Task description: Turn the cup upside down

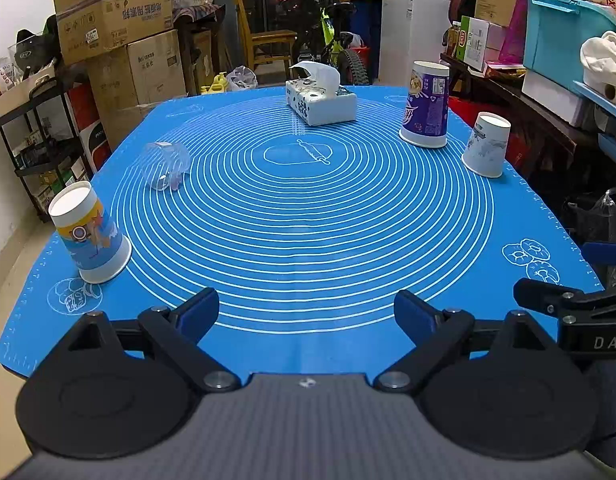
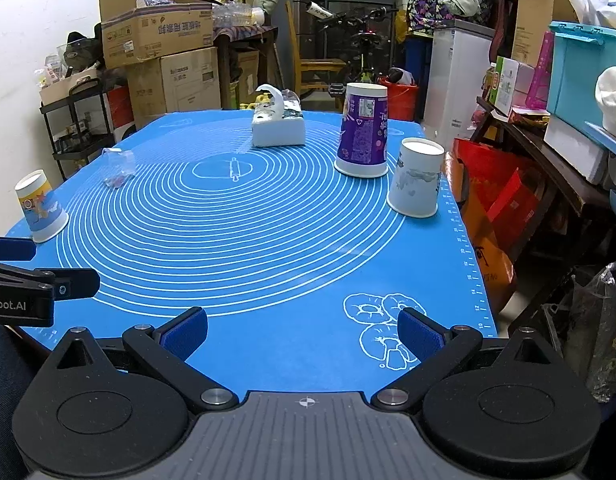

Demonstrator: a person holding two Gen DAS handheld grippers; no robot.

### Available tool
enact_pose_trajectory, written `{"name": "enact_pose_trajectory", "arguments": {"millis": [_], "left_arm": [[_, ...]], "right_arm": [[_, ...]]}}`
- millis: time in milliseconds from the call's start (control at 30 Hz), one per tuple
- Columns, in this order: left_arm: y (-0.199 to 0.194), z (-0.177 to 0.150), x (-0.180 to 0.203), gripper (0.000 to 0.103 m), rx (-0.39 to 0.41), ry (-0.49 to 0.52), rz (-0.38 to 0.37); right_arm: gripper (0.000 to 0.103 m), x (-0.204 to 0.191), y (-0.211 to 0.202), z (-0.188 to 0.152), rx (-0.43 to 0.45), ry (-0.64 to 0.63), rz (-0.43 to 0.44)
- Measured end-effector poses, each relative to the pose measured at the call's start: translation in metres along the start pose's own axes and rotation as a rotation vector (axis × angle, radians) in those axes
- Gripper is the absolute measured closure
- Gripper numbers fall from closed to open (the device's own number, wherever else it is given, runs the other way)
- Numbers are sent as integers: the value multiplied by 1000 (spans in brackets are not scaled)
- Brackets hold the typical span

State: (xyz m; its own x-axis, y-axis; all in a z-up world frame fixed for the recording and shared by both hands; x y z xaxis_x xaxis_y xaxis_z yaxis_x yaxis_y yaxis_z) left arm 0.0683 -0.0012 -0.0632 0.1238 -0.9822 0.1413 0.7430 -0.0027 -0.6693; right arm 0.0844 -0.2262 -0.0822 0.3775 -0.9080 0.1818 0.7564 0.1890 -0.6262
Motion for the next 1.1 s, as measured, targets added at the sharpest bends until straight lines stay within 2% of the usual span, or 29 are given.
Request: {"name": "enact_pose_trajectory", "arguments": {"millis": [600, 867, 1100], "left_arm": [[3, 4, -5, 9, 9, 2, 8], [15, 23, -10, 9, 52, 18, 39], [46, 62, -33, 9, 117, 14, 120]], "right_arm": [[2, 2, 6, 8, 1, 4, 30], [2, 4, 20, 46, 55, -26, 21], [2, 5, 51, 92, 92, -37, 29]]}}
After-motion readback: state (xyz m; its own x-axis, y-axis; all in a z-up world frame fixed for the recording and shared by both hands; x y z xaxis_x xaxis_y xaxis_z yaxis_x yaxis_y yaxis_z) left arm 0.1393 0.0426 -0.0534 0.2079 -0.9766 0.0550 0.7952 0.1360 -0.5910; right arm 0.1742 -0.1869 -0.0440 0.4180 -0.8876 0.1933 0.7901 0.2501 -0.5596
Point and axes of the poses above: each gripper's, at about its wrist camera, not at the fingertips, and y roughly the way its jaws point, x to its right, z to its top, the point moved 10 cm from there along y, roughly the way its jaws point, and after that the axes turned 14 degrees about -y, right-handed, at the moved point
